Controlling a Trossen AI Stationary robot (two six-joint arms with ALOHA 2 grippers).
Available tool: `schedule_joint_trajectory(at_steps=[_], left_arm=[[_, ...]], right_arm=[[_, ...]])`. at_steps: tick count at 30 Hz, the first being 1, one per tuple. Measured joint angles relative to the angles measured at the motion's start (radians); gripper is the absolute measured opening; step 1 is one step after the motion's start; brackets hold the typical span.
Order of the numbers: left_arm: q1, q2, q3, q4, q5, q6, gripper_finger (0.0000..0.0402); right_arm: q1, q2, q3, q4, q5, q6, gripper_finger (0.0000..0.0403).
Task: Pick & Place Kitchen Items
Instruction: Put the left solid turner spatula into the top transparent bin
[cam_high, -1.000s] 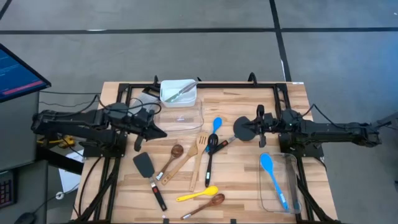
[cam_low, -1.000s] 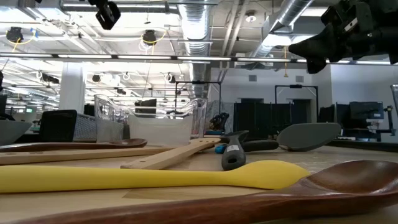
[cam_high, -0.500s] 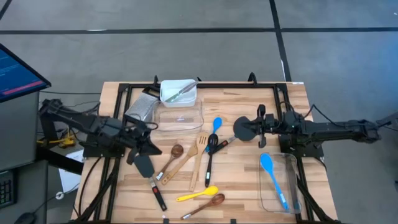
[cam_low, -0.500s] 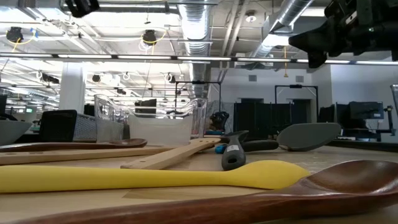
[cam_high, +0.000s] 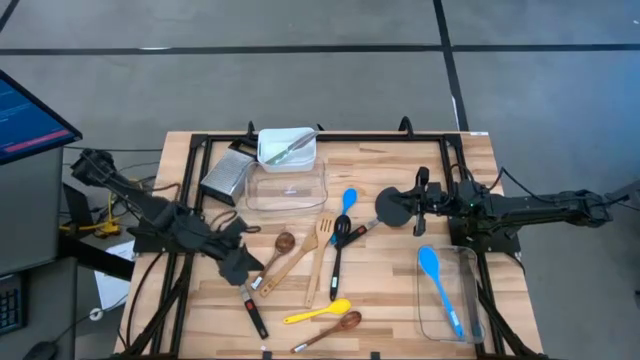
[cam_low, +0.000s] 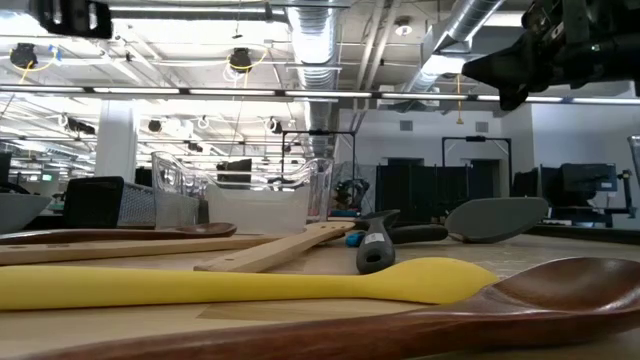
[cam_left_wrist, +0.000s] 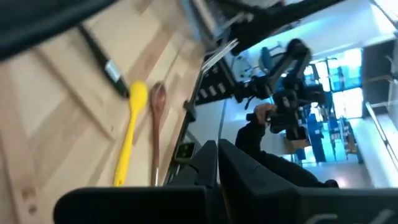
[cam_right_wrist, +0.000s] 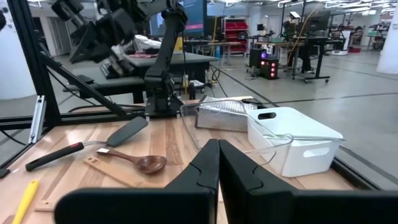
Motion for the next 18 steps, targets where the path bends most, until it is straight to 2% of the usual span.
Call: schedule_joint_trajectory(at_steps=[3,9,15,18], left_arm=[[-0.017,0.049,0.000,0.001,0.020,-0.090,0.0002],[-0.057,0.128,0.000,0.000,0.150,-0.237,0.0002],[-0.069,0.164,0.000,-0.001,0.142,-0.340,0.0002],[-0.057,0.163,0.000,0.008,0.033,-0.320,0.0002]], right_arm=[[0.000,0.000,0.000,-0.008,0.000,0.000,0.0000],[0.000,0.000,0.000,-0.059,0.000,0.076,0.0000],[-0.001,0.001,0.000,-0.092,-0.001,0.076,0.0000],[-0.001,0.011,0.000,-0.090,-0.001,0.076,0.0000]])
